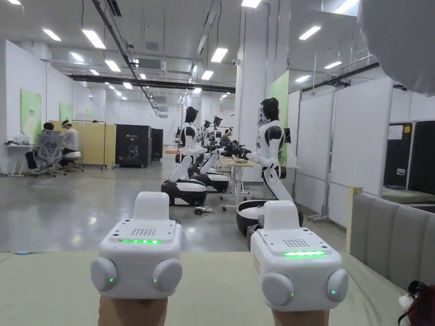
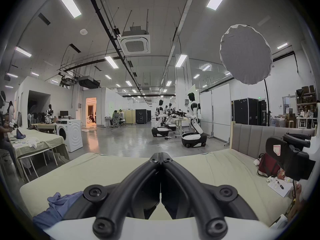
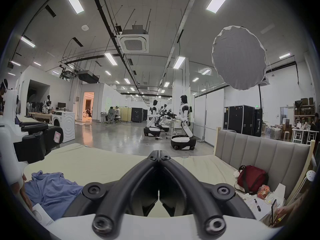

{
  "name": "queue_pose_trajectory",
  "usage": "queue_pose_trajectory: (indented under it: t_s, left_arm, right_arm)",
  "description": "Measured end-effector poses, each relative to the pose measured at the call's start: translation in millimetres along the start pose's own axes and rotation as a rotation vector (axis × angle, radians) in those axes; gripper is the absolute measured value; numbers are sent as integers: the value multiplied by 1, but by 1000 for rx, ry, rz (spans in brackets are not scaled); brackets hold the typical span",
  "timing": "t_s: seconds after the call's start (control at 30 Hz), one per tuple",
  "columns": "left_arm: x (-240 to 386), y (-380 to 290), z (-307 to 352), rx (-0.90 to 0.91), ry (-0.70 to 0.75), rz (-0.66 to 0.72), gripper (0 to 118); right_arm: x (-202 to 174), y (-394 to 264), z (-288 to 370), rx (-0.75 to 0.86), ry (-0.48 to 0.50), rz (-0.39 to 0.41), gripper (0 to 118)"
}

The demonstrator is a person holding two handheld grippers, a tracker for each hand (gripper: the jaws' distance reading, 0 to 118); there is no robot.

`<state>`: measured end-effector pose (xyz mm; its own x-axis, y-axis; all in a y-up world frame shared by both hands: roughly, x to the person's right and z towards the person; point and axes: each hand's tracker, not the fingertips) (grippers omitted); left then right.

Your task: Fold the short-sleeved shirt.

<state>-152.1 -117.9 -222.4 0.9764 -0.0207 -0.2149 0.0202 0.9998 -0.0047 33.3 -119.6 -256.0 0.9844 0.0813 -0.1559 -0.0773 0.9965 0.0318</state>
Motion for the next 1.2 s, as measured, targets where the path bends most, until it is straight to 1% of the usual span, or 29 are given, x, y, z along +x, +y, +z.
queue_pose_trajectory:
  t_s: [0.07,0.1,0.17,0.2,0.23,0.27,0.3,0.33,0.4,0.43,0.47,0.57,0.6,0.63,0.7,0.73,0.77,0.8,0.83,0.87,0.9,0.93,0.97,1.0,1.03,1.07,1.1,1.17,1.2]
  left_arm:
    - [-5,-2,-4,-11,-9,6,0]
    - [-11,-3,-6,-22,-22,16,0]
    - [-31,-9,-6,-93,-68,51,0]
    - [-47,-14,-9,-159,-112,75,0]
    - [-68,-22,-16,-232,-186,115,0]
    - [-85,-30,-21,-279,-168,131,0]
    - [-108,-41,-26,-340,-170,129,0]
    - [-130,-52,-30,-358,-141,98,0]
    - [-166,-77,-37,-411,-20,-38,0]
    - [-186,-90,-41,-461,21,-80,0]
    - [-206,-103,-47,-510,21,-83,0]
    - [-269,-146,-77,-763,1,57,0]
    - [-288,-164,-89,-841,-7,68,0]
    - [-303,-182,-97,-860,-23,49,0]
    - [-318,-216,-108,-931,25,-82,0]
    - [-326,-231,-113,-964,36,-114,0]
    - [-336,-243,-115,-981,29,-80,0]
    - [-343,-253,-117,-992,11,-36,5]
    - [-345,-261,-114,-988,10,3,28]
    - [-349,-266,-112,-971,8,27,89]
    - [-353,-272,-114,-960,15,43,118]
    - [-355,-279,-115,-961,22,38,116]
    - [-349,-275,-104,-956,40,78,116]
    - [-348,-274,-109,-932,18,12,116]
    - [-346,-278,-112,-942,21,29,116]
    - [-344,-282,-114,-977,29,11,116]
    - [-346,-293,-126,-1009,47,-43,116]
    - [-341,-309,-134,-1018,68,-170,116]
    - [-338,-317,-137,-1040,63,-192,116]
  right_arm:
    - [-2,1,-2,-6,14,-4,1]
    - [3,-2,3,-2,26,-13,1]
    - [3,-8,5,-2,48,-6,1]
    - [1,-12,5,0,57,7,1]
    - [2,-19,10,-8,67,14,1]
    - [2,-23,12,-15,79,9,1]
    - [1,-30,11,-32,119,-11,1]
    - [-1,-36,9,-49,145,-32,1]
    - [-3,-50,10,-72,173,-48,1]
    - [-5,-58,7,-86,188,-52,2]
    - [-8,-64,5,-97,200,-58,1]
    - [-18,-83,6,-139,247,-61,2]
    - [-22,-89,3,-150,258,-60,2]
    - [-26,-96,5,-165,273,-54,2]
    - [-32,-106,2,-192,291,-40,2]
    - [-35,-112,-1,-203,300,-34,2]
    - [-37,-119,-2,-216,307,-26,2]
    - [-39,-123,-6,-230,312,-16,2]
    - [-42,-128,-10,-241,315,-9,2]
    - [-44,-131,-14,-250,318,-8,2]
    - [-47,-136,-15,-260,322,-4,2]
    - [-50,-139,-18,-271,324,-3,2]
    - [-51,-141,-21,-280,326,1,2]
    - [-53,-144,-24,-289,327,3,2]
    - [-56,-146,-22,-293,333,3,2]
    - [-57,-147,-23,-296,338,3,2]
    - [-59,-148,-24,-303,341,2,2]
    - [-61,-150,-22,-307,348,3,2]
    - [-63,-151,-21,-309,350,3,2]
